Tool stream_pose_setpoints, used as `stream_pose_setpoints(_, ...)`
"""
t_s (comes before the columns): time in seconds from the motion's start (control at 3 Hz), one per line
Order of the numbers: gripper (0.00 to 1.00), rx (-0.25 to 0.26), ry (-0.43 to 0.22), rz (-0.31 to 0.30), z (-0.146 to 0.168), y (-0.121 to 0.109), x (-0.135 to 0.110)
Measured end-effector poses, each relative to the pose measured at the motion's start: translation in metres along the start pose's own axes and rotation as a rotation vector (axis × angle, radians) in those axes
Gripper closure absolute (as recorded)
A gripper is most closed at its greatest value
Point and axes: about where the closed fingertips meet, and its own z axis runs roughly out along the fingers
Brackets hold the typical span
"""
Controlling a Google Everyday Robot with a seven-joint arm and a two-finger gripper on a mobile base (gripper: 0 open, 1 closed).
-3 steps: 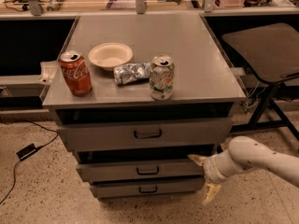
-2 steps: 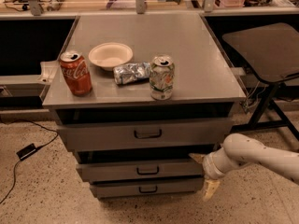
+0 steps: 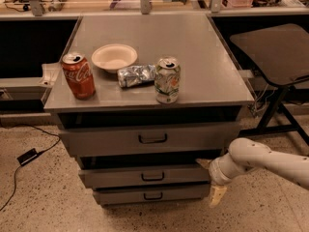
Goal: Open middle drawer
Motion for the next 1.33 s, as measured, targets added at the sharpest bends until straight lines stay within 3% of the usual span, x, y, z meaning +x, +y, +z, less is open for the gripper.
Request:
stream_pose_setpoints(0.33,0.0,0.029,0.061,0.009,0.006,-0.01,0.009)
stream_pose_setpoints(0.67,0.22,0.063,0.116,-0.01,0.007,-0.03,0.009)
stream_pose_setpoints(1.0,0.24,0.062,0.13,-0.032,0.008,-0.037,0.004)
stream_pose_setpoints(1.33,0.25,0.02,0.142,-0.052,0.017,-0.031,0.0)
